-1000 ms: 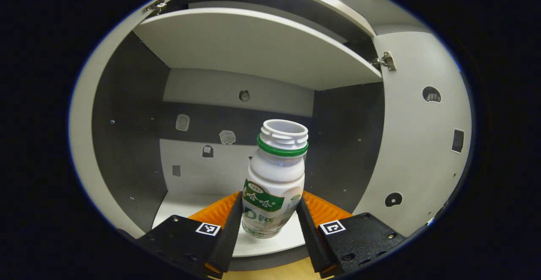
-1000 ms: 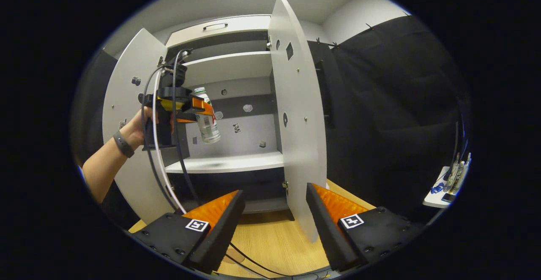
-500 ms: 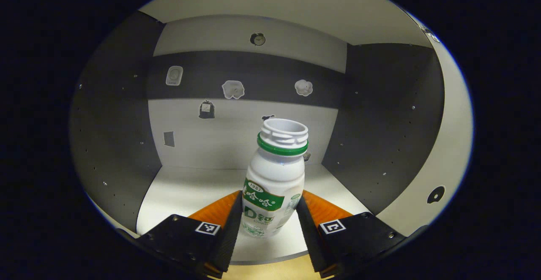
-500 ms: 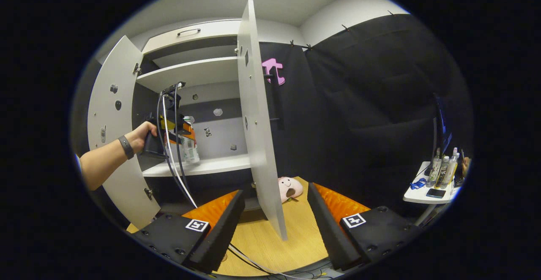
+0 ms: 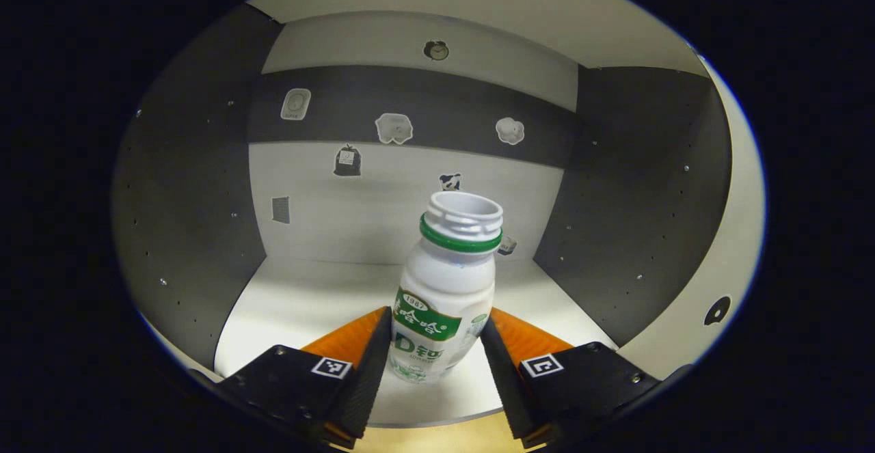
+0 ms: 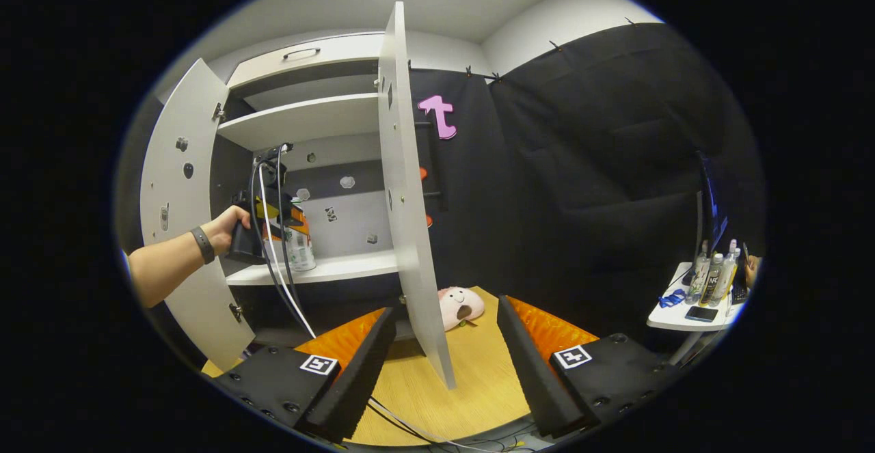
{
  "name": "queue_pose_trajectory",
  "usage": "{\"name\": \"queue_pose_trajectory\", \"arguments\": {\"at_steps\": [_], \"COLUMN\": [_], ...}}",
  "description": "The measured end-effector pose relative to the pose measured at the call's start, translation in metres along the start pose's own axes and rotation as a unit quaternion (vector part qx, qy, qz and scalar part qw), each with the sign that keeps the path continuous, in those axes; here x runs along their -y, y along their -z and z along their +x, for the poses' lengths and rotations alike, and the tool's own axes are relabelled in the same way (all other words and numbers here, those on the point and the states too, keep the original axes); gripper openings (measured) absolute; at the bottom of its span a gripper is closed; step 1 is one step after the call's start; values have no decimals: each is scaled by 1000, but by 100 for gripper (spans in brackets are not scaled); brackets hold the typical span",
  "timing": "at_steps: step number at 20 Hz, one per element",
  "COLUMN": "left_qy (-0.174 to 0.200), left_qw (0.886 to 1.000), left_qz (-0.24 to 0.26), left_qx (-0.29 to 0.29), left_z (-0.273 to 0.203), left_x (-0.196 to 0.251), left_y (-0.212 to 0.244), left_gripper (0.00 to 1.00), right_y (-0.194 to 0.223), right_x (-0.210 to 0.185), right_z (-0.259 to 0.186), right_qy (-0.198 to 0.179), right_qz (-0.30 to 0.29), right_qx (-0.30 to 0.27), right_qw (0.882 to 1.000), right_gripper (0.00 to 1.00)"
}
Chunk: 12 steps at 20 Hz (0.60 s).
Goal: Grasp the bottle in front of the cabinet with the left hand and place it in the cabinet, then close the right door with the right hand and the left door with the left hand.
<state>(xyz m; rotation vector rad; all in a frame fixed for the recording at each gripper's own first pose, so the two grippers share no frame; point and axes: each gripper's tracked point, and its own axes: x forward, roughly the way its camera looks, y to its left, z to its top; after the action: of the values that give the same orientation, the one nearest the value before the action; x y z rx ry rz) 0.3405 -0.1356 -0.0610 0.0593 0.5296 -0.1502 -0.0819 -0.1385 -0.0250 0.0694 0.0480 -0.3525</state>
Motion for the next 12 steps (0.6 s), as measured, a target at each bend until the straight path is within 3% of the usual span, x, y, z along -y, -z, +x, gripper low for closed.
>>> {"name": "queue_pose_trajectory", "arguments": {"at_steps": [1, 4, 7, 12], "left_qy": [-4, 4, 5, -6], "left_qw": [1000, 1000, 999, 988], "left_qz": [3, 9, 6, 6], "left_qx": [5, 18, 48, 154], "left_z": [-1, 0, -7, -59], "left_x": [-3, -6, -6, -5], "left_y": [-2, -4, -16, -61], "left_gripper": [78, 95, 96, 96], "right_y": [1, 3, 3, 7], "right_x": [0, 1, 4, 0], "right_z": [-1, -1, -2, -2], "right_qy": [-1, -4, -3, -11], "right_qz": [1, 6, 7, -2], "right_qx": [-1, -6, -7, -16], "right_qw": [1000, 1000, 1000, 1000], "right_gripper": [99, 99, 99, 99]}}
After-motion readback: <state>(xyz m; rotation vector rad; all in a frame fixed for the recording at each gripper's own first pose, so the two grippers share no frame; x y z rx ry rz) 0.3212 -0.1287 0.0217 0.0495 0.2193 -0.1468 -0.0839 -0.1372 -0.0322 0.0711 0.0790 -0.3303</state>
